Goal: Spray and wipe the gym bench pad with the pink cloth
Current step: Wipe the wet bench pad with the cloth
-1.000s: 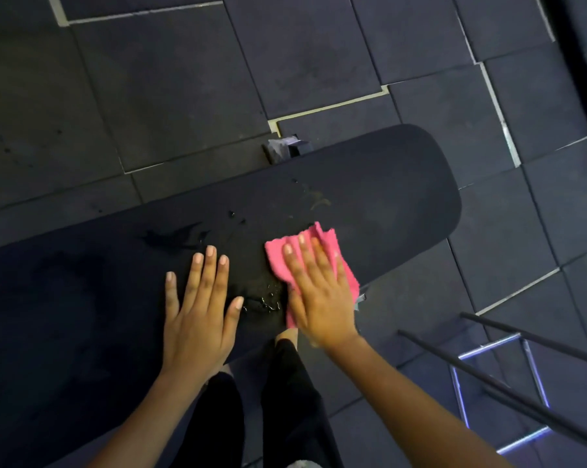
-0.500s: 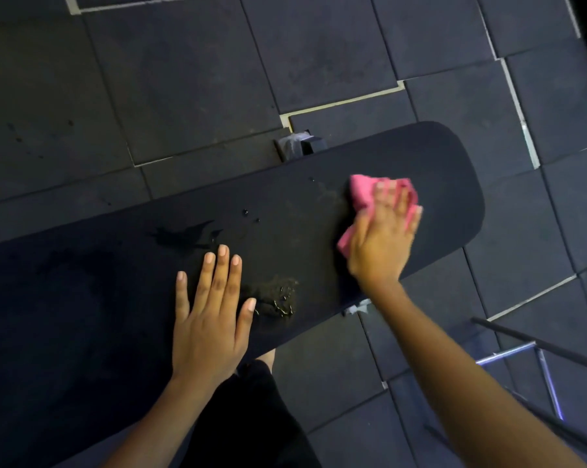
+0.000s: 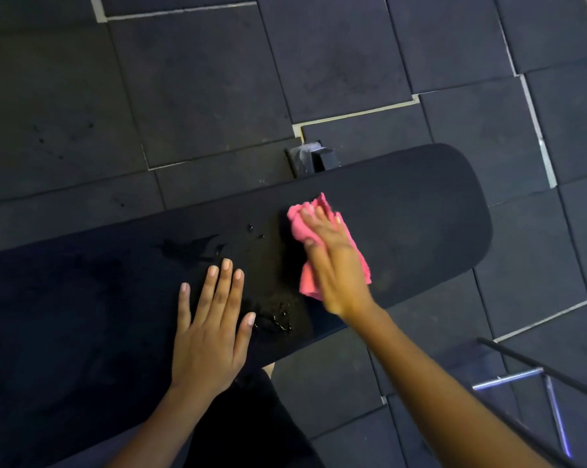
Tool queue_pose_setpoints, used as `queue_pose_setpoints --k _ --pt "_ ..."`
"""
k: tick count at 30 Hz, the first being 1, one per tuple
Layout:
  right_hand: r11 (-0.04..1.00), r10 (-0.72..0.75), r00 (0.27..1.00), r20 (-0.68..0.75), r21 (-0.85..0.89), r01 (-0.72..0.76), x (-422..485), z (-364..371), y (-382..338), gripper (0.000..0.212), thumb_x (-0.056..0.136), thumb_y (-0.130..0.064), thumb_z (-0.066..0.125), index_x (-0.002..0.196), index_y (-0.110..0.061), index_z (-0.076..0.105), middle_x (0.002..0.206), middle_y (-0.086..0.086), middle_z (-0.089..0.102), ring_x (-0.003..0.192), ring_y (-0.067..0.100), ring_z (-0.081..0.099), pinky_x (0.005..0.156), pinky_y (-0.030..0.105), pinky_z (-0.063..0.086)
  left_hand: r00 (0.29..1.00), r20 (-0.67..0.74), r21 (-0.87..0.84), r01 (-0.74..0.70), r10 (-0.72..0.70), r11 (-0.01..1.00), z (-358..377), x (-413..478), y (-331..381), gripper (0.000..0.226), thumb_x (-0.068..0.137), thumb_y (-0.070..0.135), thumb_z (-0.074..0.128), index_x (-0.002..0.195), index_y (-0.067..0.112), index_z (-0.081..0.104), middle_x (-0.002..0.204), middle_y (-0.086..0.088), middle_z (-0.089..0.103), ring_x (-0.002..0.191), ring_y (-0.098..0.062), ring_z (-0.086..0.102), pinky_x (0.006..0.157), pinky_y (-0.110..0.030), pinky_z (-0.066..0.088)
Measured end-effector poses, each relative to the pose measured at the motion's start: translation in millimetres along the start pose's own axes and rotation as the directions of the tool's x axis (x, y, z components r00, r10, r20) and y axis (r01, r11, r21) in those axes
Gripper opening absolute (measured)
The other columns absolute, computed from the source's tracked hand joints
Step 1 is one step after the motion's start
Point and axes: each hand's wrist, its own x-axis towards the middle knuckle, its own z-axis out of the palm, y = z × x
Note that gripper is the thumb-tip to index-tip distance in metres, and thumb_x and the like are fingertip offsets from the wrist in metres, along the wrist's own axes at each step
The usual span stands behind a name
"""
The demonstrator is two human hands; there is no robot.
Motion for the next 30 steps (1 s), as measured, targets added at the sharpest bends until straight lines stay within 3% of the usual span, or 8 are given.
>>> queue_pose_setpoints --k 3,6,9,12,15,18,23,30 --pt "0.844 0.362 0.906 -0.217 0.489 -0.22 4.7 -38.3 -7.7 0.029 0.093 -0.019 0.046 0.098 -0.026 0.073 0.103 -0.018 0.073 0.101 -0.009 0.061 0.09 0.008 0.043 1.0 0.025 -0.019 0.005 -0.004 1.0 -5.1 1.7 1.0 0.06 0.098 0.041 0.025 0.15 0.011 0.019 0.16 -0.005 0.013 0.147 -0.021 0.01 0.118 -0.053 0.009" --pt "0.721 0.593 0.704 -0.39 0.646 -0.25 14.4 -88.1 -7.4 0.027 0.084 -0.023 0.05 0.064 -0.026 0.069 0.054 -0.021 0.065 0.053 -0.009 0.056 0.052 0.006 0.043 0.999 0.034 -0.082 0.031 -0.028 0.996 -12.4 2.2 3.7 0.059 0.098 0.041 0.025 0.15 0.013 0.021 0.159 -0.003 0.015 0.147 -0.018 0.009 0.118 -0.052 0.008" --pt "0.785 0.49 0.786 -0.377 0.584 -0.209 32.9 -118.7 -3.5 0.03 0.081 -0.034 0.046 0.084 -0.025 0.075 0.071 -0.012 0.073 0.083 -0.001 0.064 0.077 0.017 0.05 0.998 0.022 -0.152 0.065 -0.062 0.986 -19.3 4.3 7.8 0.059 0.098 0.043 0.024 0.149 0.014 0.024 0.159 -0.002 0.016 0.147 -0.016 0.009 0.118 -0.051 0.007" --pt "0.988 0.144 0.965 -0.218 0.082 -0.129 50.3 -94.1 3.3 0.046 0.092 -0.034 0.035 0.132 -0.031 0.058 0.142 0.003 0.054 0.137 0.025 0.039 0.112 0.044 0.033 0.995 0.002 -0.187 0.096 -0.097 0.978 -23.3 12.2 10.2 0.059 0.097 0.043 0.024 0.148 0.014 0.026 0.158 -0.003 0.017 0.147 -0.017 0.01 0.118 -0.053 0.006" --pt "0.883 0.001 0.987 0.161 -0.462 0.075 52.6 -36.5 10.5 0.052 0.101 -0.041 0.028 0.151 -0.04 0.013 0.164 -0.003 0.006 0.15 0.029 -0.004 0.113 0.067 0.004 0.993 -0.008 -0.206 0.117 -0.121 0.972 -23.8 18.2 10.5 0.058 0.097 0.042 0.026 0.147 0.013 0.03 0.158 -0.002 0.02 0.147 -0.016 0.012 0.117 -0.055 0.006" --pt "0.71 -0.008 0.98 0.197 -0.689 0.144 43.8 -0.8 22.0 0.067 0.096 -0.063 0.023 0.152 -0.038 -0.002 0.164 0.001 -0.008 0.149 0.03 -0.016 0.108 0.074 -0.005 0.995 -0.016 -0.208 0.096 -0.102 0.973 -20.7 16.5 6.2 0.057 0.098 0.044 0.025 0.147 0.016 0.029 0.158 -0.001 0.018 0.147 -0.014 0.009 0.118 -0.053 0.004" --pt "0.857 0.0 0.99 -0.139 -0.51 -0.072 44.6 -19.4 24.0 0.067 0.095 -0.065 0.018 0.154 -0.036 0.005 0.164 -0.002 -0.004 0.15 0.026 -0.013 0.108 0.061 -0.014 0.998 -0.051 -0.228 0.031 -0.044 0.973 -22.8 13.8 -5.8 0.054 0.099 0.043 0.025 0.146 0.018 0.033 0.157 0.002 0.022 0.146 -0.012 0.014 0.118 -0.049 0.009" --pt "0.923 0.277 0.902 -0.332 -0.169 -0.345 41.7 -66.9 38.3 0.022 0.093 -0.033 0.058 0.1 -0.016 0.071 0.1 0.004 0.067 0.091 0.025 0.064 0.085 0.049 0.052 0.96 -0.23 -0.39 0.061 -0.161 0.919 -46.7 44.7 13.1 0.029 0.091 0.029 0.048 0.106 0.014 0.068 0.112 -0.001 0.066 0.102 -0.022 0.061 0.085 -0.044 0.044"
